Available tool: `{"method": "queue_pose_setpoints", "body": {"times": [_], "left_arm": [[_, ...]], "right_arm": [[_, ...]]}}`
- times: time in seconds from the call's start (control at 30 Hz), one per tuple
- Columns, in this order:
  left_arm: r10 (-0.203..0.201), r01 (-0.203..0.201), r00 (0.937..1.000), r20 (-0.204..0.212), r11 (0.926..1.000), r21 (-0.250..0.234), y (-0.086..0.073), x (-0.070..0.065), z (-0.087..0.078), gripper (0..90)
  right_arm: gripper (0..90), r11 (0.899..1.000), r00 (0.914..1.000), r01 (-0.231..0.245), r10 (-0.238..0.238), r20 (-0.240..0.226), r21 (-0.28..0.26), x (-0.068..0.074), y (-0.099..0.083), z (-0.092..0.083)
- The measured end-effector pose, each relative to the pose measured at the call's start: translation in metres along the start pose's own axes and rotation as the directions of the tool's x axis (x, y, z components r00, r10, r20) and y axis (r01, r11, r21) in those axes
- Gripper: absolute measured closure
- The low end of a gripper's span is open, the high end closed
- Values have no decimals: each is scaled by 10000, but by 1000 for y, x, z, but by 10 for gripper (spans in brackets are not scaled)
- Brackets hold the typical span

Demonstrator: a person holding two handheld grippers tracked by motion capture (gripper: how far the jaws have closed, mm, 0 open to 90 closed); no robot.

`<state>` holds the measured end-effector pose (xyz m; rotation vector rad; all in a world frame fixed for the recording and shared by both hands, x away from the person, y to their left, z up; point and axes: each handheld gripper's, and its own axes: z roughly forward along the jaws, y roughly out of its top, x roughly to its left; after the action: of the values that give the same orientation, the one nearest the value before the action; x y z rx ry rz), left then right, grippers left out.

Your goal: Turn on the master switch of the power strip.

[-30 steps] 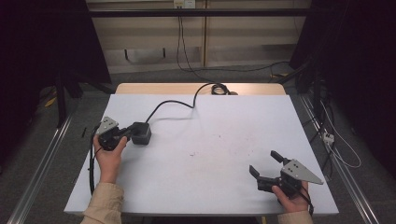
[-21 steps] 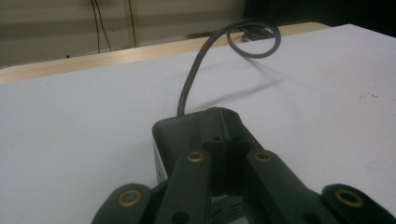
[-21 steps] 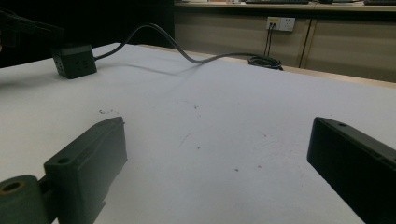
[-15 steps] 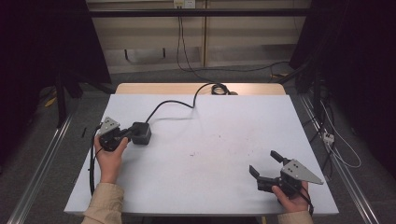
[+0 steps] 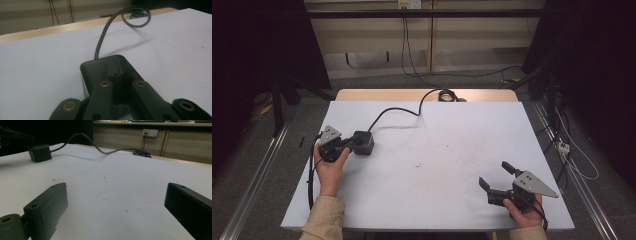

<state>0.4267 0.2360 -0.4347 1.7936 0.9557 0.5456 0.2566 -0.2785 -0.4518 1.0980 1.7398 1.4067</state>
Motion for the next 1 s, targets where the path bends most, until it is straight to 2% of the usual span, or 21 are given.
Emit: {"method": "queue_pose_setpoints", "body": {"times": [0.13,0.4,0.47,1.0], "left_arm": [[99,-98,9999,-66,9999,79,0,-1,0,900],[13,-12,10000,-97,9999,119,0,-1,1,900],[124,-122,9998,-134,9998,160,0,-2,1,900],[-187,187,9998,-1,9998,86,-1,1,1,900]], "right_arm": [[42,10000,10000,34,-34,-12,-3,0,0,0],[42,10000,10000,-10,10,4,5,0,0,0],[42,10000,10000,-8,8,9,8,0,0,0],[42,10000,10000,-1,1,18,27,1,0,0]]}}
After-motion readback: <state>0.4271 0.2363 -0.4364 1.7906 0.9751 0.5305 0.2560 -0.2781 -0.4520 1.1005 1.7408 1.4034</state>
